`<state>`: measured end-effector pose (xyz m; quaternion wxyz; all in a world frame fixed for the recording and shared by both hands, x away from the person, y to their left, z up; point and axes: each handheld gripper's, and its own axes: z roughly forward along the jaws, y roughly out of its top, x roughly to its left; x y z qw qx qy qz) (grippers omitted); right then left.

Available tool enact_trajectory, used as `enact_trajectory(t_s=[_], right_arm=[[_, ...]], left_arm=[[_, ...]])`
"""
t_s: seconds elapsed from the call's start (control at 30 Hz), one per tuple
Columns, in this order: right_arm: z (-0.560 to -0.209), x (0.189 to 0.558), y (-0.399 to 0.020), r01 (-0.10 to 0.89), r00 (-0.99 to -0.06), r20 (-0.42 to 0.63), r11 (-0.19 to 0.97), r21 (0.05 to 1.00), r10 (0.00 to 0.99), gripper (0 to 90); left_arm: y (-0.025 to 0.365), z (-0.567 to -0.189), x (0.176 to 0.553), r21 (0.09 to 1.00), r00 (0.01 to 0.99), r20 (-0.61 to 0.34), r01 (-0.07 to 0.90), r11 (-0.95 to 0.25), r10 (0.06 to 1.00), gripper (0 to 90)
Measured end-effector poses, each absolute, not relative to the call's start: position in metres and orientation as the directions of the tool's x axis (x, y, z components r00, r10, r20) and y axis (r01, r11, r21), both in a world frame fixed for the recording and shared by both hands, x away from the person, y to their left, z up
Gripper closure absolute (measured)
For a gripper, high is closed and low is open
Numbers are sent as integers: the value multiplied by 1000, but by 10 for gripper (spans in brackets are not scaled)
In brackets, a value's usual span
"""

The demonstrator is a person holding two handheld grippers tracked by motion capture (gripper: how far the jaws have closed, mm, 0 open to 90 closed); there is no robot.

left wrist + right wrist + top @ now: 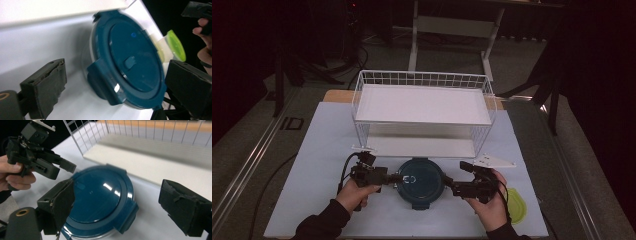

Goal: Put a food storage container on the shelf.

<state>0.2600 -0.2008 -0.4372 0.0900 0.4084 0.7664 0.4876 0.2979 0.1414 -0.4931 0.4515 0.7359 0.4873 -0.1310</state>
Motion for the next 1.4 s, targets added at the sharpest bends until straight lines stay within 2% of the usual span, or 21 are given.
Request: enact_trajectory(t_s=[0.3,0.5,0.53,0.73,0.83,1.1,1.4], right_arm=[[-445,263,-199,574,-646,283,207,792,709,146],[-445,263,-200,580,-642,288,205,788,710,159],[-445,263,-200,581,-642,287,207,787,711,159],[-446,263,-203,588,-633,292,199,784,716,167],[-446,262,-205,588,-631,291,199,784,719,168],[-449,263,-205,600,-622,296,199,775,725,178],[-456,267,-204,651,-599,352,181,737,719,191]], left_arm=[[143,-504,306,393,360,-701,915,-89,615,265],[145,-510,308,352,332,-722,932,-91,607,391],[146,-510,309,346,324,-727,934,-84,605,391],[148,-515,314,274,274,-791,958,-82,548,448],[149,-518,317,246,256,-822,965,-89,509,512],[150,-520,317,230,240,-835,970,-81,496,529],[149,-520,314,242,242,-834,968,-66,497,531]])
